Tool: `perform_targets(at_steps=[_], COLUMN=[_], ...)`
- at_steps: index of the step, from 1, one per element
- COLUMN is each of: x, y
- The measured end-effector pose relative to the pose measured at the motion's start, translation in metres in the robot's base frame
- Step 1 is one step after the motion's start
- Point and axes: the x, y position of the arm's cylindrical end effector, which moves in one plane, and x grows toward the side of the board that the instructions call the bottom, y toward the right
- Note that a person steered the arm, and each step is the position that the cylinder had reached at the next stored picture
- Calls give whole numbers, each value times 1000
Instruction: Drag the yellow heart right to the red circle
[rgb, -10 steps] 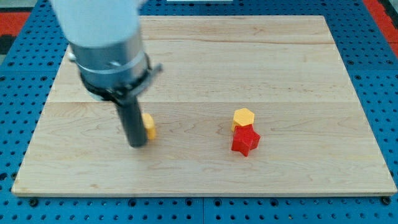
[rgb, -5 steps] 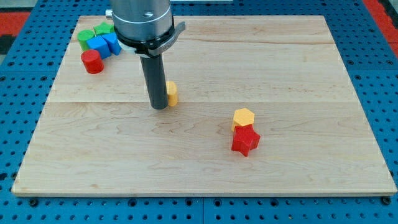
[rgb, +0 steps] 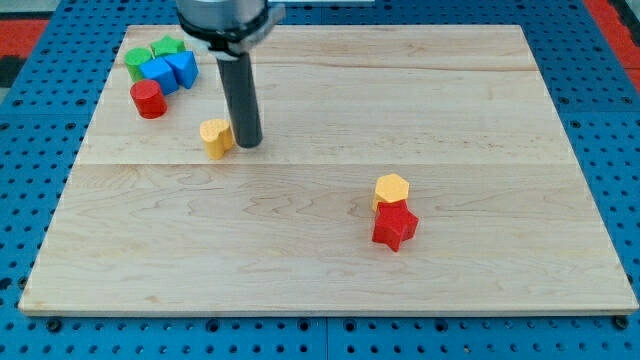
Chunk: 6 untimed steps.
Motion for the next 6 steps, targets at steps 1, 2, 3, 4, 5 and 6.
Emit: perform_targets(at_steps=[1,2,3,4,5,6], x=[11,17,-7,-45,-71,-60], y=[-9,-33,-62,-73,-86,-64])
